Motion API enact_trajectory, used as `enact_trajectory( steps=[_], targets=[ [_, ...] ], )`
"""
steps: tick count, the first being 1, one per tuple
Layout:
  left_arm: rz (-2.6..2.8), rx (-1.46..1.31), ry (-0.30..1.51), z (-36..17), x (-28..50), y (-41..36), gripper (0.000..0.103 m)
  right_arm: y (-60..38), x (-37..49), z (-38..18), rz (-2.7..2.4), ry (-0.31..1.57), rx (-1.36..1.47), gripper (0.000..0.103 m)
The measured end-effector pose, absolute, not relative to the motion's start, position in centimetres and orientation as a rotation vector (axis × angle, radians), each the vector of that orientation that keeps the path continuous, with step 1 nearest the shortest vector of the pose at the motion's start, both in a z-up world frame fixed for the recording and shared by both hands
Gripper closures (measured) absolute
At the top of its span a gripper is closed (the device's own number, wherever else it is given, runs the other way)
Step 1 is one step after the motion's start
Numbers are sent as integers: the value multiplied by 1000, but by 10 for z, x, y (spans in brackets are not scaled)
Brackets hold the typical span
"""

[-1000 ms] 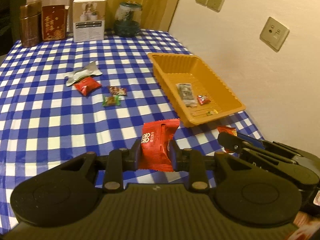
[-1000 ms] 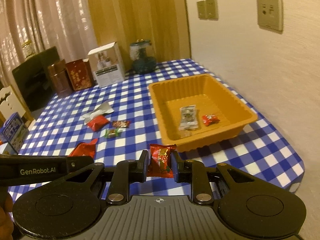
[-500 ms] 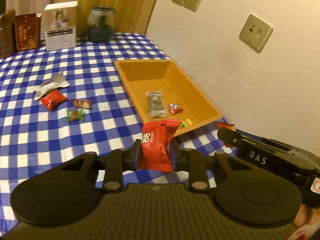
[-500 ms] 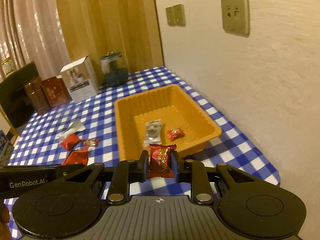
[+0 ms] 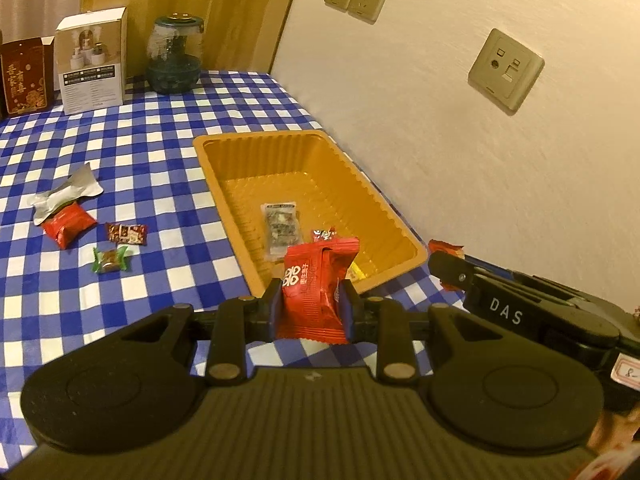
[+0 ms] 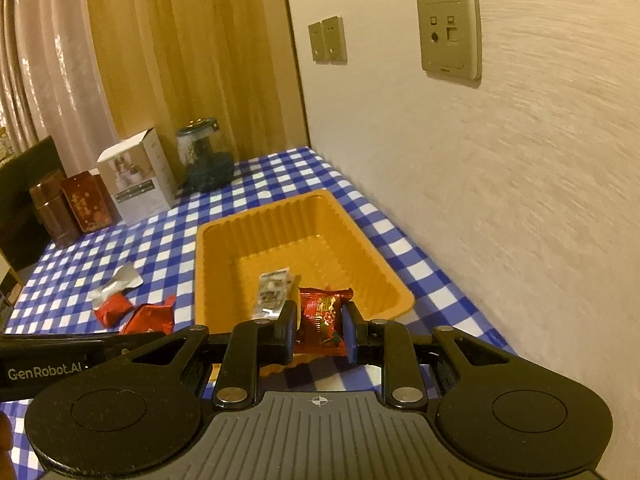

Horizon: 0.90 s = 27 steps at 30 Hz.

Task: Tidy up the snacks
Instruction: 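Carry both held candies over the orange tray, then lower both candies into the tray and open both grippers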

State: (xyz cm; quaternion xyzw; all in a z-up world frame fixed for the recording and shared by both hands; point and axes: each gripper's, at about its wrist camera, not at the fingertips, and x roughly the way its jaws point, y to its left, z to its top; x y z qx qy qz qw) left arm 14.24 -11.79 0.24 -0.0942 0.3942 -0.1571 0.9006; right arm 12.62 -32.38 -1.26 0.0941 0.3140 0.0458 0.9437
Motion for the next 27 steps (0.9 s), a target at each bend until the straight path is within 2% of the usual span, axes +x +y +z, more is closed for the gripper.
enact_trajectory(
  steps=[27],
  targets=[
    [-304,-221,870,-30,216,-134,77,-337,197,-37,109,672,183,79]
  ],
)
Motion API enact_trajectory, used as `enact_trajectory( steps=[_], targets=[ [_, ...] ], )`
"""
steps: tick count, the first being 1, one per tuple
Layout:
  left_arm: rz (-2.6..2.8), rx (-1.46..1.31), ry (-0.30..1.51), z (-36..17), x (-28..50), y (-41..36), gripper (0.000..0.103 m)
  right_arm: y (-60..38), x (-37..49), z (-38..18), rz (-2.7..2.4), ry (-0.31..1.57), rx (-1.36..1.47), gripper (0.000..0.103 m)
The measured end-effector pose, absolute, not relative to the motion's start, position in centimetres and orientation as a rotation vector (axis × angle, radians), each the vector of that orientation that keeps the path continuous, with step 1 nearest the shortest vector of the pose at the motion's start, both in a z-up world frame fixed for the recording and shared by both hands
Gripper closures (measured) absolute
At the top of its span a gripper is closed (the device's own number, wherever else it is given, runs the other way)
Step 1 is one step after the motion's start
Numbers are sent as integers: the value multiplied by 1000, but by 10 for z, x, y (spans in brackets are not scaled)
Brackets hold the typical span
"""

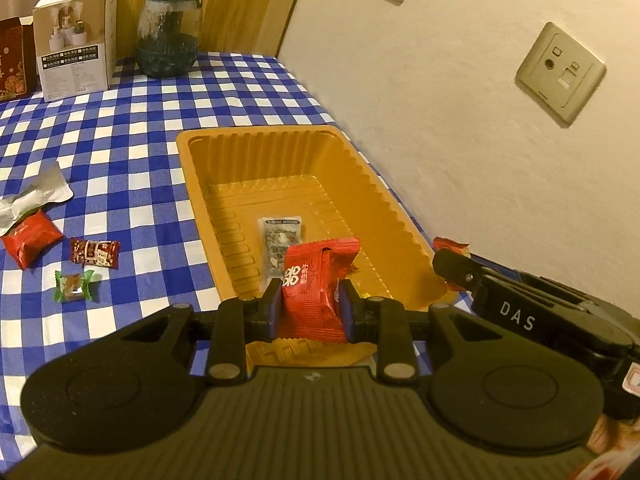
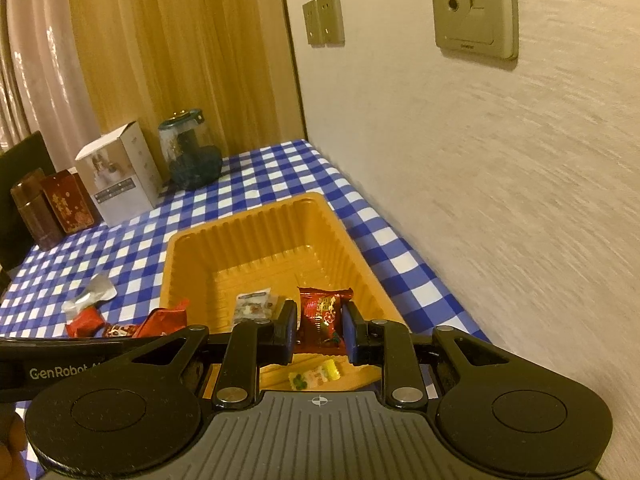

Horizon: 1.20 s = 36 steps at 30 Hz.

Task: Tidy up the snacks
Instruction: 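Lower both candies into the tray and open both grippers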

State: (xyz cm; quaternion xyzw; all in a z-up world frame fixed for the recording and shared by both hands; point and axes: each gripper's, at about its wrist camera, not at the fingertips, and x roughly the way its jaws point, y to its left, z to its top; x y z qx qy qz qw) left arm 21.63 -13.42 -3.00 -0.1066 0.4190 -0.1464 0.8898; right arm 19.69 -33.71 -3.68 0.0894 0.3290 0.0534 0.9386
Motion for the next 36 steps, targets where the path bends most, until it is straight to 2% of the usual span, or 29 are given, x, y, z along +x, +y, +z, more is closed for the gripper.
enact_trajectory(
  steps=[8,11,36],
  targets=[
    [-309,-212,878,-39,228,-139,76,-340,205,-41,95,676,195,79],
    [-298,-208,871,-41,229,-139,51,-341,206,-42,94,679,204,79],
    [-239,-213,855,-40,209,-107,51,-330,218,-38,175,662,274,77]
  ],
)
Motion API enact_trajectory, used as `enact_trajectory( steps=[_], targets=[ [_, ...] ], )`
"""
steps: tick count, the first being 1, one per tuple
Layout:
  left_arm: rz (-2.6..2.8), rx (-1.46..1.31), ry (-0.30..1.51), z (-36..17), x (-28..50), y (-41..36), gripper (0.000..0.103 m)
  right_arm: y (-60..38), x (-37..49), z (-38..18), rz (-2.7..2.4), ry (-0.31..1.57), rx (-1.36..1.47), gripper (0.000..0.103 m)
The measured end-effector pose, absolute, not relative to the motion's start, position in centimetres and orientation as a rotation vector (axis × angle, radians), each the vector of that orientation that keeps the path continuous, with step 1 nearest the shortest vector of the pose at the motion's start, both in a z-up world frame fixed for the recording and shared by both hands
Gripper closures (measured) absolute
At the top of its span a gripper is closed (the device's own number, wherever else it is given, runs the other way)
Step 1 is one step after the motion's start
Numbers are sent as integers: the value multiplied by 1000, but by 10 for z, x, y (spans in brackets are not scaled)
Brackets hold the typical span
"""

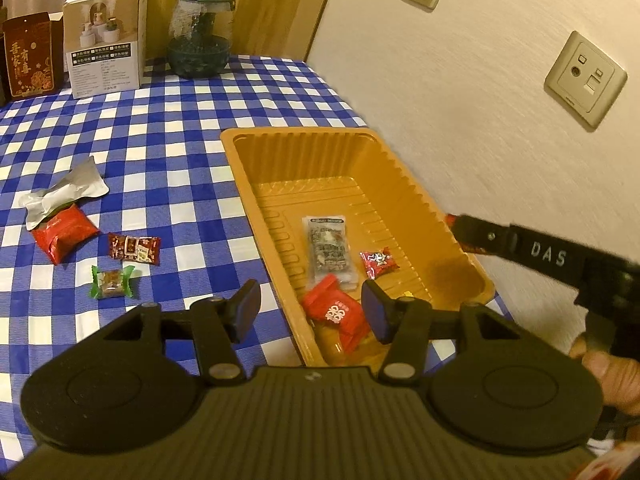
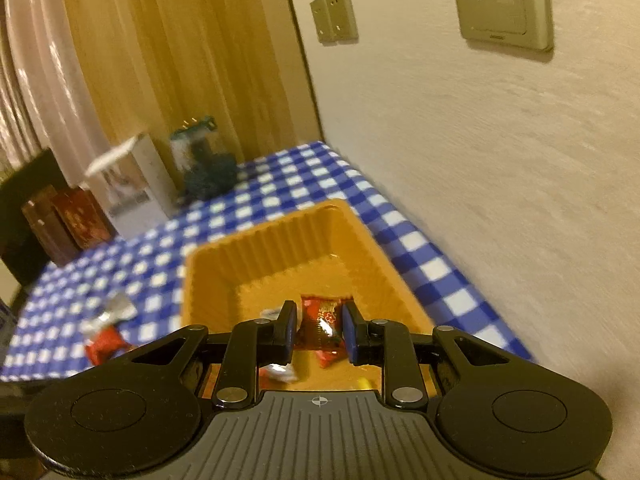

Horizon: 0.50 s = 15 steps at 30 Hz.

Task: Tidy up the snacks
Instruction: 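Lower both candies into the tray and open both grippers, then withdraw both open grippers from the tray back over the table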

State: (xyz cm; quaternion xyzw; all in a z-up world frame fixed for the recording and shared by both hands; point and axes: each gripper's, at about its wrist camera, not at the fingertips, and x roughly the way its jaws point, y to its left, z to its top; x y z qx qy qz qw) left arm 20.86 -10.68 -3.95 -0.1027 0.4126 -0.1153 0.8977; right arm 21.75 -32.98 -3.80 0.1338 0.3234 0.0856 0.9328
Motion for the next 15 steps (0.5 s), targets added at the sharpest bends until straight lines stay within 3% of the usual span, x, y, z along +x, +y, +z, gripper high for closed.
enact_trajectory(
  steps=[1,3,15],
  targets=[
    [-237,-215,855,-40,208,-106,51,-331,220,-39,182,661,295,74],
    [-234,-218,855,-40,207,-104,51,-334,222,-39,169,656,327,40],
    [-207,-221,845,-36,188,-87,49,-340,204,-37,131,665,361,40]
  ],
)
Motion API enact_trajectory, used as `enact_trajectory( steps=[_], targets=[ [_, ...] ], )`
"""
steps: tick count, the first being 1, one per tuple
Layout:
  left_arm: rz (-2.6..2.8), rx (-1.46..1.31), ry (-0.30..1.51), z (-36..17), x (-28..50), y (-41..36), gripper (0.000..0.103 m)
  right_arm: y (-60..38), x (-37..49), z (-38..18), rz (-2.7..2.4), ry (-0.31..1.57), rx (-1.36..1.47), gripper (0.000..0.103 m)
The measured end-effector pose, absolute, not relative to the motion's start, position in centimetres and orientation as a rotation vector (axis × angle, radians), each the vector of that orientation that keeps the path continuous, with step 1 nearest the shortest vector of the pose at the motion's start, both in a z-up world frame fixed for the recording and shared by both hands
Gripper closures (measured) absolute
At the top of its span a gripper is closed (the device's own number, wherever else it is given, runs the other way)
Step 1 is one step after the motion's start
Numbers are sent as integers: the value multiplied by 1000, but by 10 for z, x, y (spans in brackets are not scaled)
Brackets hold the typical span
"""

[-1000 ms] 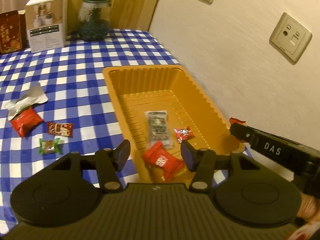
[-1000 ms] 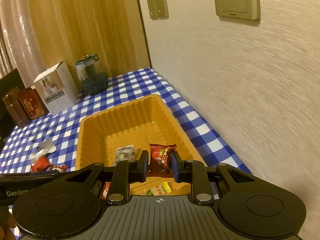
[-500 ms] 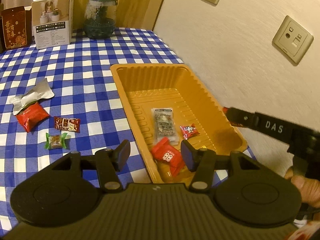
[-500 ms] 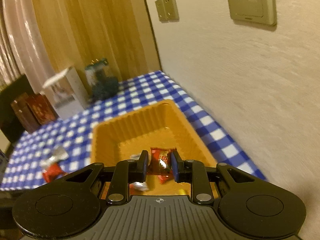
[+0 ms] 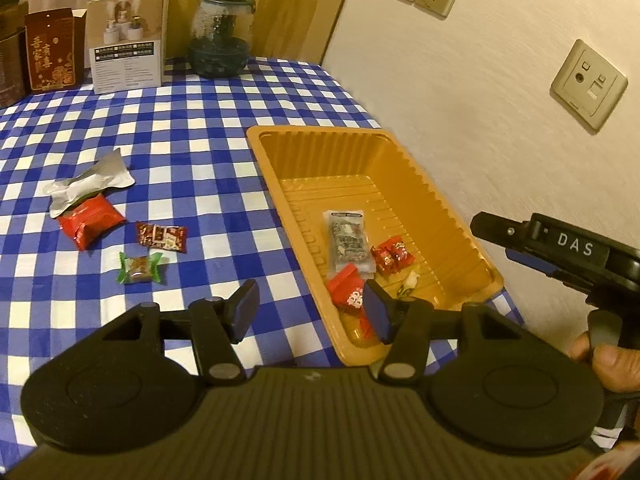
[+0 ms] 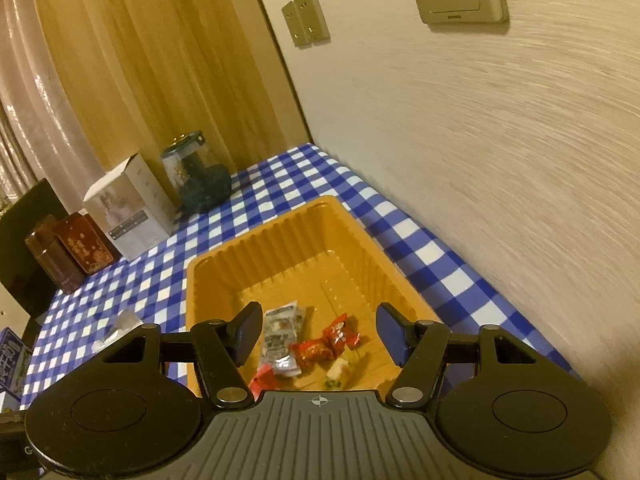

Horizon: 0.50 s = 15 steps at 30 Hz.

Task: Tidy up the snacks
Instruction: 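Withdraw both open grippers from the tray back over the table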

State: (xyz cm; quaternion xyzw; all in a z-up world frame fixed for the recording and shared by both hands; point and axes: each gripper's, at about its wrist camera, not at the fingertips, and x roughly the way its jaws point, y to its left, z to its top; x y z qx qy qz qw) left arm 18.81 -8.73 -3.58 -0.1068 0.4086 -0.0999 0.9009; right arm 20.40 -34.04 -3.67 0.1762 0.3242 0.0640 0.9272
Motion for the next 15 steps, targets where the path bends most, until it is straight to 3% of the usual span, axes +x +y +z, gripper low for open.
enact_trajectory(
  steps=[3,15],
  targets=[
    [-202,-227,841,-32,180,-83,41,-338,195,-31,130,661,359,40],
    [-179,-236,823,-13,138,-65,32,-319,154,-9,142,647,356,40]
  ],
)
